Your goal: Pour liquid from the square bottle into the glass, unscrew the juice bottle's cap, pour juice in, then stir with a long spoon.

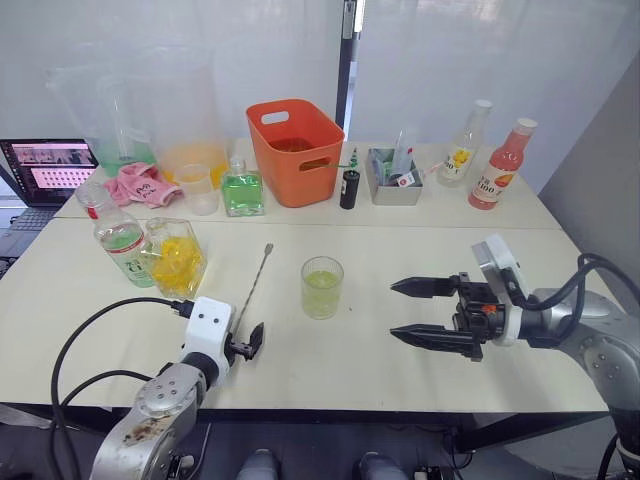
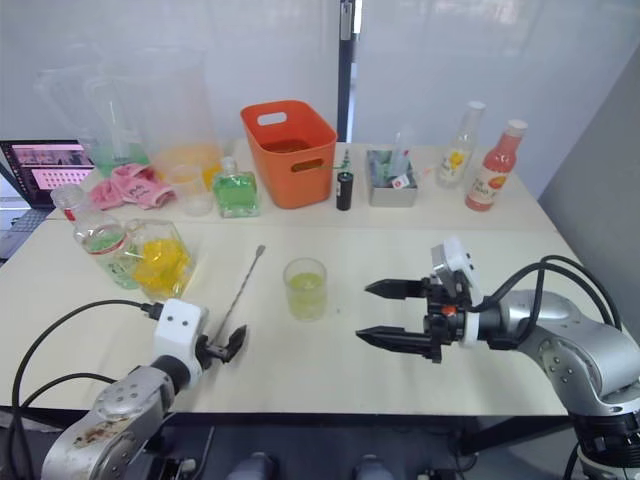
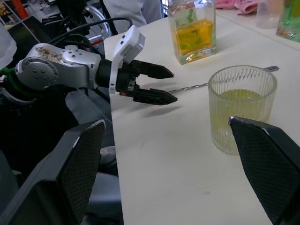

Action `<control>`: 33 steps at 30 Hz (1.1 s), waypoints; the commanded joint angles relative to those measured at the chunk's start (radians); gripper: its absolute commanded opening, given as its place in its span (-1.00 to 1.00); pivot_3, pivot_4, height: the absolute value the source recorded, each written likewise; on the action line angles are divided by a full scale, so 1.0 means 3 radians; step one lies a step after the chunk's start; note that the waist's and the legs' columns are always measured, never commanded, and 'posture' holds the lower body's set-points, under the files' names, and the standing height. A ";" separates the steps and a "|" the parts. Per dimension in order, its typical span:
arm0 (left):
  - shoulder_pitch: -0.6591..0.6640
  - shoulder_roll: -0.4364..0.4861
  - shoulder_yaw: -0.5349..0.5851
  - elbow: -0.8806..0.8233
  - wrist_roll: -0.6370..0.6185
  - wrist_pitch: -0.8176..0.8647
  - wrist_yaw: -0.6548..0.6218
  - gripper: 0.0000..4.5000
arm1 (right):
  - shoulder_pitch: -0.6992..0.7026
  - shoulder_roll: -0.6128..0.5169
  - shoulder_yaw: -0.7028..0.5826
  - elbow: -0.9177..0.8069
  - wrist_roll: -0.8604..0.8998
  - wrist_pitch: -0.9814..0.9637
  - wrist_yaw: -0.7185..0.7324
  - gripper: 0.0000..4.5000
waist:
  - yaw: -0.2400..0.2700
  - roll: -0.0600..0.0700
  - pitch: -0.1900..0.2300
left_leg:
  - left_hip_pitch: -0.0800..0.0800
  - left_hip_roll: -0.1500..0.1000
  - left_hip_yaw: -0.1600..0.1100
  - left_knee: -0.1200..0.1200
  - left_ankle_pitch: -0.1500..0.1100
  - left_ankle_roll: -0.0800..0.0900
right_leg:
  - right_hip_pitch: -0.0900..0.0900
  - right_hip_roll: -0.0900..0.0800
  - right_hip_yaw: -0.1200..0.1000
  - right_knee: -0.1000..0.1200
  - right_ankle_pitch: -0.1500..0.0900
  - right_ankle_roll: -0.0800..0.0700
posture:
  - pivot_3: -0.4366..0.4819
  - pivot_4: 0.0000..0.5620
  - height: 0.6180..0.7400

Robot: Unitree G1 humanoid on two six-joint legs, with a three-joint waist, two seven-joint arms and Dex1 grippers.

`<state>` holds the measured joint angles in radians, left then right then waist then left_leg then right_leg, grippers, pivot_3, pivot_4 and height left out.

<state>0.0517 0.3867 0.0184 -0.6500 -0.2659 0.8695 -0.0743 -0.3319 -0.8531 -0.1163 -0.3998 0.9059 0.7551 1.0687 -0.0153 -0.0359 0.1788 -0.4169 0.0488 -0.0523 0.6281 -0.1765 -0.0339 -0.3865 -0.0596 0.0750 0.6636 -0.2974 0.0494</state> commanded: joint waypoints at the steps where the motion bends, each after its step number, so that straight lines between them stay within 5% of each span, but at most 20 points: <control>1: -0.0142 -0.0070 -0.0044 0.0177 0.0175 0.0125 0.0135 0.86 | -0.0086 0.0019 -0.0044 -0.0076 0.0045 -0.0003 -0.0008 1.00 | 0.0003 -0.0001 0.0000 | 0.0000 0.0000 0.0000 0.0000 0.0000 0.0000 | 0.0000 0.0000 0.0000 0.0000 0.0000 0.0000 | -0.05 -0.47 0.99; 14: -0.0170 0.0093 0.0062 0.0579 0.0107 -0.0089 -0.0334 -0.99 | 0.0110 0.0061 -0.0146 -0.0293 0.0071 -0.0012 -0.0232 1.00 | -0.0013 0.0020 -0.0013 | 0.0003 -0.0001 0.0000 -0.0001 0.0000 0.0000 | 0.0002 0.0000 0.0000 0.0000 0.0000 0.0000 | -0.05 -0.47 0.99; 24: 0.0150 0.1188 0.0748 0.1130 -0.0045 -0.1847 -0.2028 -0.99 | 0.0245 0.0186 -0.0140 -0.0315 -0.0022 -0.0093 -0.0415 1.00 | -0.0041 0.0024 -0.0013 | 0.0001 0.0002 0.0002 -0.0008 0.0000 0.0000 | -0.0005 0.0000 0.0000 -0.0002 -0.0003 -0.0005 | -0.05 -0.47 0.99; 33: 0.0117 0.1663 0.1077 0.2108 -0.0337 -0.2955 -0.3366 -0.99 | 0.0182 0.0290 -0.0082 -0.0268 -0.0139 -0.0119 -0.0503 1.00 | 0.0000 0.0026 -0.0012 | -0.0006 0.0004 0.0005 -0.0008 0.0000 -0.0001 | -0.0009 -0.0002 -0.0001 -0.0010 -0.0003 -0.0006 | -0.05 -0.47 0.99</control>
<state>0.1054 0.8661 0.3003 -0.0595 -0.3453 0.0316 -1.0322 -0.2660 -0.7684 -0.1260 -0.4634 0.8641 0.7312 0.9202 -0.0151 -0.0281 0.1751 -0.4187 0.0501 -0.0508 0.6255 -0.1766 -0.0340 -0.3894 -0.0600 0.0746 0.6608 -0.2982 0.0476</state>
